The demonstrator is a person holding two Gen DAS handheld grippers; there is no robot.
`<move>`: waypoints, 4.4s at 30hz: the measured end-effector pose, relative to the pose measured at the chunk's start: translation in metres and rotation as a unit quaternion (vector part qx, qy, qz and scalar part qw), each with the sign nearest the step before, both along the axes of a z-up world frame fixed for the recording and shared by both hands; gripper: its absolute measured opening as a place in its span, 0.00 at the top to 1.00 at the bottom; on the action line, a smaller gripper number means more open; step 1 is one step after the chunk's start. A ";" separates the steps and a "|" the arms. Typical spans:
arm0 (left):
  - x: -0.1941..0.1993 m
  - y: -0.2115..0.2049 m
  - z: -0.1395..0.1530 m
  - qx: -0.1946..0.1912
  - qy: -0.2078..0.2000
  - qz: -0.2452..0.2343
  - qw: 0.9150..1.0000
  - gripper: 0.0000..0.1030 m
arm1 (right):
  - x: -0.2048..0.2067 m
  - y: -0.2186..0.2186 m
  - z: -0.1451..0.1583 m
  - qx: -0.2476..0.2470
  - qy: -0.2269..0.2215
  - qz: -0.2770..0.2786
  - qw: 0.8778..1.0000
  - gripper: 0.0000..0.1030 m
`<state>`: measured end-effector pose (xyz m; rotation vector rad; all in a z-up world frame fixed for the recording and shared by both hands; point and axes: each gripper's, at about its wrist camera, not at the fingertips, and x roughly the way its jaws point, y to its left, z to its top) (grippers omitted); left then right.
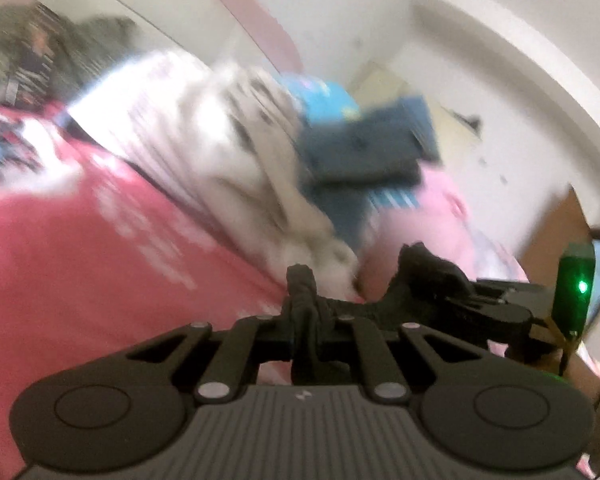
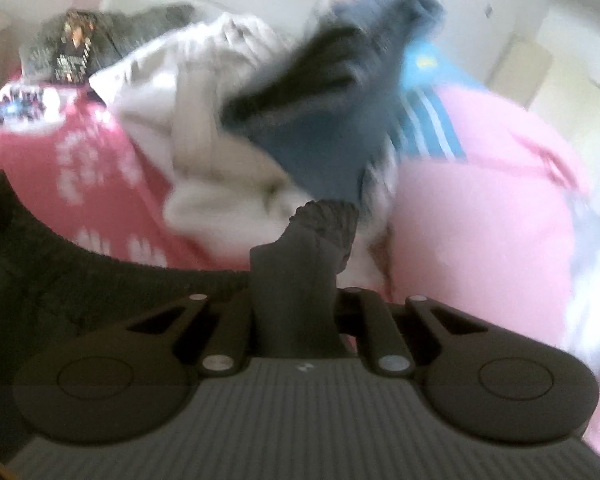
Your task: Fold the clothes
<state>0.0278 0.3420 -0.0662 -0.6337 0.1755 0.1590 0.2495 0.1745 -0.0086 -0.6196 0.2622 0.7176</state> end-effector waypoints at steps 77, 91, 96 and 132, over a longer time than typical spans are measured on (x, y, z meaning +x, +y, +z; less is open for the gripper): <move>0.167 -0.033 0.008 0.095 0.190 -0.060 0.975 0.52 | -0.014 -0.382 -0.032 0.291 0.180 -0.412 0.844 0.99; 0.168 -0.032 0.003 0.088 0.190 -0.060 0.976 0.52 | -0.026 -0.440 -0.035 0.376 0.157 -0.541 0.736 0.72; 0.168 -0.028 0.004 0.082 0.190 -0.051 0.977 0.52 | -0.017 -0.357 -0.001 0.314 0.182 -0.394 0.844 0.49; 0.165 -0.014 0.008 0.057 0.167 -0.042 0.983 0.45 | 0.143 -0.138 -0.032 0.083 0.226 -0.277 0.930 0.32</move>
